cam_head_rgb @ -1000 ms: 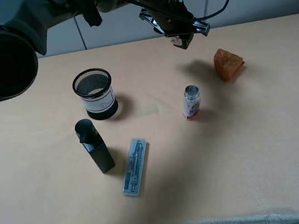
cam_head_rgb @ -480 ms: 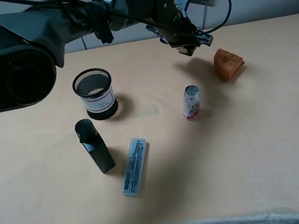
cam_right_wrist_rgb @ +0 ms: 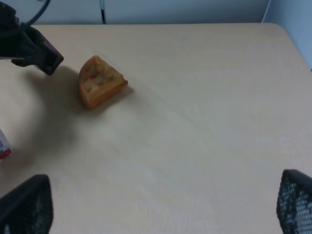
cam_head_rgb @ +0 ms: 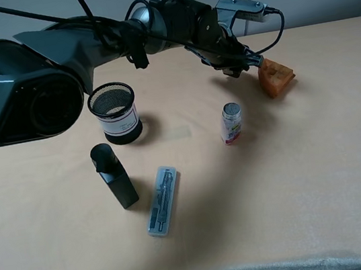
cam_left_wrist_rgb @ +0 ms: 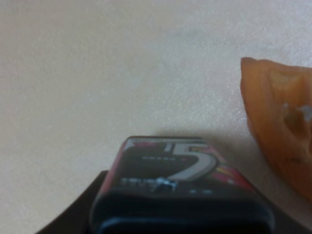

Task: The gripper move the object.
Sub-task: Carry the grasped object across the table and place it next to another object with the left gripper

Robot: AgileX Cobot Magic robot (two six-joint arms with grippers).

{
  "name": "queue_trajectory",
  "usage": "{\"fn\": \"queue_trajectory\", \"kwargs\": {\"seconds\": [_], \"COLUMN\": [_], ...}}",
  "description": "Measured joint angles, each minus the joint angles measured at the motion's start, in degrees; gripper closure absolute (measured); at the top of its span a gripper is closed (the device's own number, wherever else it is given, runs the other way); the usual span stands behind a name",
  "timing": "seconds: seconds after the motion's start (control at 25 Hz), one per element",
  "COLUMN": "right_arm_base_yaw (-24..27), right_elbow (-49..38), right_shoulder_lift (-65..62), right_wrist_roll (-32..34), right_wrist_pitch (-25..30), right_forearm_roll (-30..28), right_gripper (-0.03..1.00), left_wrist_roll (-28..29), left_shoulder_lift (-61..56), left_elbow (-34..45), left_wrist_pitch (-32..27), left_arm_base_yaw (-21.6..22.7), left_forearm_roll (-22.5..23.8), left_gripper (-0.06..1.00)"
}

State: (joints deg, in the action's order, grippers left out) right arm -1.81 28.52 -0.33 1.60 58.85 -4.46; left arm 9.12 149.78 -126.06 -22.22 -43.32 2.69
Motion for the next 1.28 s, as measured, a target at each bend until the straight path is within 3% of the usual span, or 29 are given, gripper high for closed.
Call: {"fn": "queue_trajectory", "kwargs": {"seconds": [1.0, 1.28], "right_arm_base_yaw": [0.0, 0.0], "right_elbow": [0.0, 0.0], "right_shoulder_lift": [0.0, 0.0], "right_wrist_roll": [0.0, 0.0], "right_wrist_pitch": [0.0, 0.0], "right_forearm_roll": [0.0, 0.0], "right_gripper": [0.28, 0.28], "left_wrist_roll": [0.3, 0.3], "left_shoulder_lift": [1.2, 1.3], "left_elbow": [0.0, 0.0], "left_wrist_pitch": [1.9, 2.1], "left_arm_base_yaw": [0.0, 0.0], "left_forearm_roll": [-2.7, -2.7], "left_gripper": [0.48, 0.25]}}
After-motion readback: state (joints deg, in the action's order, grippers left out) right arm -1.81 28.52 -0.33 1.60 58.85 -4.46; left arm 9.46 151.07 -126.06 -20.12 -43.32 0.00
